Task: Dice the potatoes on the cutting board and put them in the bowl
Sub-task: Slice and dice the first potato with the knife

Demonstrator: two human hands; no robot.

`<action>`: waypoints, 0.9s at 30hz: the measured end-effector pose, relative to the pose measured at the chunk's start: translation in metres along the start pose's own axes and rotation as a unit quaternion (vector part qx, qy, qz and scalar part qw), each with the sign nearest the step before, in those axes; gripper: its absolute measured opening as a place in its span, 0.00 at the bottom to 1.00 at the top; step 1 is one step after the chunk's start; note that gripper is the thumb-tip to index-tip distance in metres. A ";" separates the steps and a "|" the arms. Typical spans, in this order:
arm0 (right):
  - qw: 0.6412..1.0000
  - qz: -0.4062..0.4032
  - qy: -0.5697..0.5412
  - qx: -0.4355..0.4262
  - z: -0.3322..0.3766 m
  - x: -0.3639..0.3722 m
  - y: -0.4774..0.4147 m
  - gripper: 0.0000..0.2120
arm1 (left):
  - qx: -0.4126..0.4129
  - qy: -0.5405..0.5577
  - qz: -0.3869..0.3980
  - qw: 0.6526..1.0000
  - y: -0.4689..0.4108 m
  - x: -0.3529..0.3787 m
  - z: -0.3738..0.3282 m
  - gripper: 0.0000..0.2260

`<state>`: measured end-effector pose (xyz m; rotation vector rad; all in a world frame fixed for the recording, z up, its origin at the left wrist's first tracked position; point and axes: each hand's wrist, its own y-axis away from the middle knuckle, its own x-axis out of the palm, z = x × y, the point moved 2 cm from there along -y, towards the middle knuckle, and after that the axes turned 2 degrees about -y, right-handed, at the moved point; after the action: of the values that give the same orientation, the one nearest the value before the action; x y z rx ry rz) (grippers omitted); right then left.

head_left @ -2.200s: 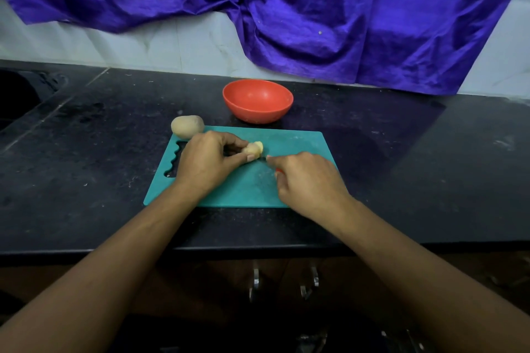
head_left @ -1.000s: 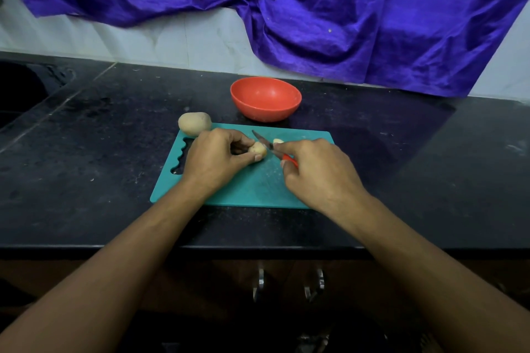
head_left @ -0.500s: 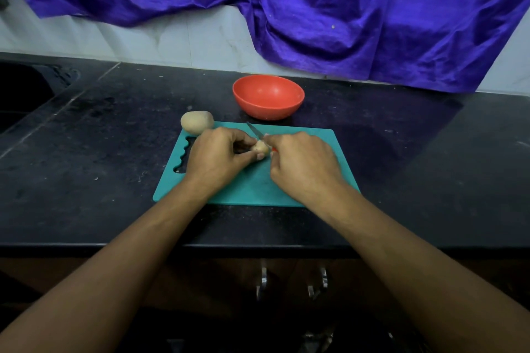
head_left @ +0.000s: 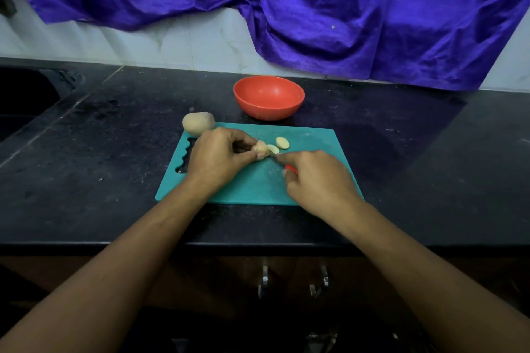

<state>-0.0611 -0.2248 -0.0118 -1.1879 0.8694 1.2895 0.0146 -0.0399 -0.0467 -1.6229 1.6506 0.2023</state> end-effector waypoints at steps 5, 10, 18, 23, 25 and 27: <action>0.989 -0.013 -0.130 0.062 -0.016 -0.002 -0.011 0.18 | -0.003 0.007 0.001 1.000 -0.001 0.001 0.001 0.10; 0.993 -0.055 -0.100 0.021 -0.004 -0.014 -0.003 0.18 | -0.003 0.010 0.005 1.000 -0.001 0.002 0.004 0.12; 0.999 -0.043 -0.020 -0.005 0.009 -0.021 0.004 0.19 | 0.006 0.001 -0.006 1.000 0.000 0.001 0.001 0.13; 0.999 -0.040 -0.013 -0.008 0.012 -0.024 0.003 0.19 | 0.010 -0.006 -0.010 1.000 0.000 0.000 0.000 0.12; 0.999 -0.040 0.002 -0.013 0.016 -0.024 0.003 0.19 | 0.012 -0.008 -0.011 1.000 0.000 0.000 0.000 0.13; 0.999 -0.040 0.026 -0.018 0.019 -0.024 0.003 0.19 | 0.013 -0.004 -0.013 1.000 0.000 -0.001 0.000 0.13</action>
<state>-0.0700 -0.2130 0.0151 -1.2774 0.8310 1.2188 0.0143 -0.0393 -0.0464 -1.6212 1.6198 0.1734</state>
